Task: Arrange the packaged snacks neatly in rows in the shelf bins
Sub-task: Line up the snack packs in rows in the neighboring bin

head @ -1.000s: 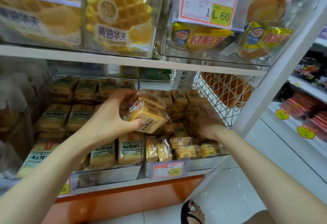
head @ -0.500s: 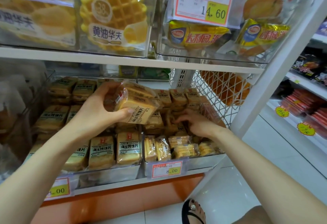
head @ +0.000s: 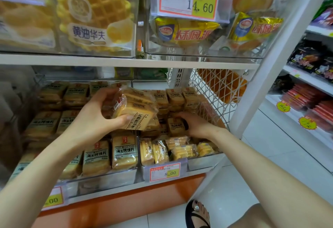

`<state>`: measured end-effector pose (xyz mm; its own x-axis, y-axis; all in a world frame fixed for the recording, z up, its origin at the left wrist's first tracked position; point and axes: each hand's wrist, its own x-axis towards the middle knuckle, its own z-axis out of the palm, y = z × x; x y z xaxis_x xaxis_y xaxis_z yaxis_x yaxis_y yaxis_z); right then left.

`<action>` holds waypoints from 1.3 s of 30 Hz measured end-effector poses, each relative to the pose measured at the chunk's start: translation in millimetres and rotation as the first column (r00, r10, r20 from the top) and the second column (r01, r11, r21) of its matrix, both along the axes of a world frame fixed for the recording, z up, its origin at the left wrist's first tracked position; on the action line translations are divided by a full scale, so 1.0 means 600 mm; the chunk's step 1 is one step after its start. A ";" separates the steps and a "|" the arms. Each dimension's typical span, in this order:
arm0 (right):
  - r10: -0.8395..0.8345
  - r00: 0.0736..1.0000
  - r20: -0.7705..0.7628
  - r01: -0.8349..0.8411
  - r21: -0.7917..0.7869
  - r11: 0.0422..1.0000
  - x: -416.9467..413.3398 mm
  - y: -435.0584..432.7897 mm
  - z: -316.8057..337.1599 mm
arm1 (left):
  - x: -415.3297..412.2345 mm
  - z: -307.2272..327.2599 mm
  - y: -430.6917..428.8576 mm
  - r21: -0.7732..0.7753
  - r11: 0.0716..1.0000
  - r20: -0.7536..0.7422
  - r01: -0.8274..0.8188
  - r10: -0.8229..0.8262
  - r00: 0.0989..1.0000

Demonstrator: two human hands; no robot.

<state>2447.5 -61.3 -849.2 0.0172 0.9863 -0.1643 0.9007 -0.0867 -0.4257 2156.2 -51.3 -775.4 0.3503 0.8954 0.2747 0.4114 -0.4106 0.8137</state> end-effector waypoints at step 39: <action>0.244 0.895 0.373 -0.208 -0.135 0.969 0.008 -0.003 0.010 | 0.057 -0.012 -0.007 -0.211 0.975 0.245 0.068 -0.014 0.969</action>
